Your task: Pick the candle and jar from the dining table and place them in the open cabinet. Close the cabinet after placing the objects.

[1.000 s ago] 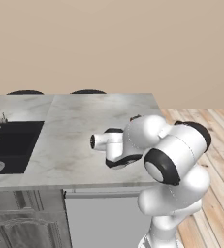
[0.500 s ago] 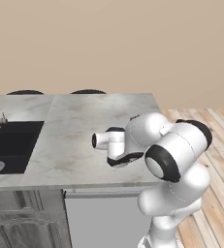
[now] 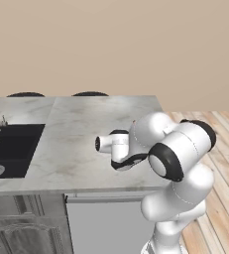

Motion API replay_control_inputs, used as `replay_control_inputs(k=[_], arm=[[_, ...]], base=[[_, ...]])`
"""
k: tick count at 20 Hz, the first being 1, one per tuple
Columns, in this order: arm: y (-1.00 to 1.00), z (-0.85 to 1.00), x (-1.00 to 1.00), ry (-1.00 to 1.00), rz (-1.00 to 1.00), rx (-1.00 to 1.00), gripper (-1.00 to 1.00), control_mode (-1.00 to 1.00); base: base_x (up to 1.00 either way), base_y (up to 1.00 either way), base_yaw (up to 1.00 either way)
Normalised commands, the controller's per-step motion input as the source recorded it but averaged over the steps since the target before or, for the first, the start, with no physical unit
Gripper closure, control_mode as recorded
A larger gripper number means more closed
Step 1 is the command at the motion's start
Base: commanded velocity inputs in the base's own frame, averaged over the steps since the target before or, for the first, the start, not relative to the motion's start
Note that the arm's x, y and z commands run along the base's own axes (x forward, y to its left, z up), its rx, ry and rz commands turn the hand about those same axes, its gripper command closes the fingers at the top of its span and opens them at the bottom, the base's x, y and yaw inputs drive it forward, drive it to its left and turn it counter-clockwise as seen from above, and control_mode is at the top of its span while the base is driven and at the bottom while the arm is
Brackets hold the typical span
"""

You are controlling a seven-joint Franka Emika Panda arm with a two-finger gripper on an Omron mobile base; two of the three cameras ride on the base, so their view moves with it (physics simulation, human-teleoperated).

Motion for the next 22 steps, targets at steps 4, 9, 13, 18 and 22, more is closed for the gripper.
replay_control_inputs(k=[4,9,13,18,22], arm=[[-0.01,-0.17,0.05,0.00,0.00,0.00,-1.00,-1.00],[0.00,-0.11,0.08,0.00,0.00,0.00,-1.00,-1.00],[0.00,-0.09,0.14,0.00,0.00,0.00,-1.00,-1.00],[0.00,-0.07,0.10,0.00,0.00,0.00,-1.00,-1.00],[0.00,-0.09,0.08,0.00,0.00,0.00,-1.00,-1.00]], base=[[0.00,0.00,0.00],[0.00,0.00,0.00],[0.00,0.00,0.00],[0.00,0.00,0.00],[0.00,0.00,0.00]])
